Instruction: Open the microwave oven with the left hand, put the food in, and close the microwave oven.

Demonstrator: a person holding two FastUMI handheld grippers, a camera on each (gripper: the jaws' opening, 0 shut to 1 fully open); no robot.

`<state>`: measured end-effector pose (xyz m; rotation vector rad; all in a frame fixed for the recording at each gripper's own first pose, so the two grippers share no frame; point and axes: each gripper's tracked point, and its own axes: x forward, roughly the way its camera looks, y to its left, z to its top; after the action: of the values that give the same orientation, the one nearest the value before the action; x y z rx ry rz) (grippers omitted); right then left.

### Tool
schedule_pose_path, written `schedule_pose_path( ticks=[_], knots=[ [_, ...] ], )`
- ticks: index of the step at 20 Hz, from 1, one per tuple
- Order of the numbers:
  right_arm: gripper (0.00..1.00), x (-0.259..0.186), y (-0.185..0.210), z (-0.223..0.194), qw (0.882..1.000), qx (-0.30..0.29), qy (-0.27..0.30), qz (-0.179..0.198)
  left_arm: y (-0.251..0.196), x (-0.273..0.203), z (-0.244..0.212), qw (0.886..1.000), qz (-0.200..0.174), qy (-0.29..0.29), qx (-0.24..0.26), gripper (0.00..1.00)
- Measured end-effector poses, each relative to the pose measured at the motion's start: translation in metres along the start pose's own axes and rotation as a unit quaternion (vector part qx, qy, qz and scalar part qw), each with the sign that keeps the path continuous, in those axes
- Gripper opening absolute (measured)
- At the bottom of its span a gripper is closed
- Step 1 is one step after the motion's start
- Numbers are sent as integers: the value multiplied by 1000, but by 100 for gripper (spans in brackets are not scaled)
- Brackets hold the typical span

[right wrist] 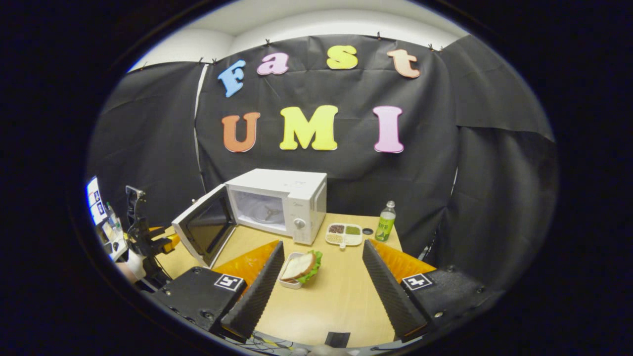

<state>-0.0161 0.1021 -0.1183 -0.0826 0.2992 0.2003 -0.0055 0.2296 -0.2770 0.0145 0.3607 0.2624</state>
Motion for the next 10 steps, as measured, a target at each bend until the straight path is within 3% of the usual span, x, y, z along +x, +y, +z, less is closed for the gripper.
schedule_pose_path(
  ticks=[5, 6, 7, 10],
  knots=[
    [93, 11, 2, -9, 1000, -2, 8, 7, 35, -7, 3, 999, 31, -7, -11, 96],
    [100, 14, 1, -11, 1000, 1, 10, 8, 39, -9, 3, 999, 33, -8, -10, 95],
    [93, 18, 1, -14, 1000, 4, 13, 10, 41, -12, 2, 999, 34, -6, -9, 95],
    [93, 34, -5, -31, 999, 15, 34, 17, 40, -23, 3, 1000, 27, -10, -4, 95]
  ],
)
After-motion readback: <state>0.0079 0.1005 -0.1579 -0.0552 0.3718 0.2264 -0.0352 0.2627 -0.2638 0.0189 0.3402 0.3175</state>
